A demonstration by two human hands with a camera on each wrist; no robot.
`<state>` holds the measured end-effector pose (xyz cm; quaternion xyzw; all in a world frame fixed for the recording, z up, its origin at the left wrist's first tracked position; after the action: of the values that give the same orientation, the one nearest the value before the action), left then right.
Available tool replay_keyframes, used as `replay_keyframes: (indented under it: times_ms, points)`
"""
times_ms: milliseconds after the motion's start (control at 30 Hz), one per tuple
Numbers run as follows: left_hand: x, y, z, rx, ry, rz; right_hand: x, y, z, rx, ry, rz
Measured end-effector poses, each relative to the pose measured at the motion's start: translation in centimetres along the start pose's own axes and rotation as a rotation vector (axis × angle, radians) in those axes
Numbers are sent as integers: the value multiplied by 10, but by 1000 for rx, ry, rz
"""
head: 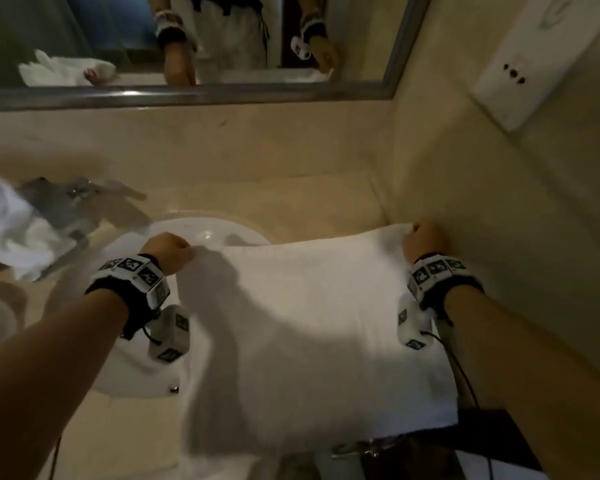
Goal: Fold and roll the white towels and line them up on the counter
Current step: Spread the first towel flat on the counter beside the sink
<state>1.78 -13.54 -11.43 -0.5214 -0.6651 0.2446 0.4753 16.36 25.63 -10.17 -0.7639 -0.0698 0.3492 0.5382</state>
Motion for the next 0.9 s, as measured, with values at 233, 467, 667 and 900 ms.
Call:
replay_keyframes:
  times_ms: [233, 467, 667, 900]
  points:
    - [1, 40, 63, -135, -178, -23, -9, 69, 59, -30, 129, 2]
    - [-13, 55, 83, -117, -255, -124, -15, 82, 71, -33, 127, -16]
    - [-19, 42, 55, -60, -199, -225, -10, 65, 34, -149, -32, -6]
    - [-48, 30, -28, 19, -149, -191, 34, 28, -57, -248, -89, -89]
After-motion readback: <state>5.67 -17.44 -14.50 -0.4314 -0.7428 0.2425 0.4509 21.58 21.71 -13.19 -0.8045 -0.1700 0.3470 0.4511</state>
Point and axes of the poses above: each hand's wrist, its own z-axis towards the middle knuckle, its own y-axis out of the palm, x = y × z, the point moved 2 cm from there along z, towards the middle knuckle, and after that the axes turned 1 degree about z, right-handed, at the moved point
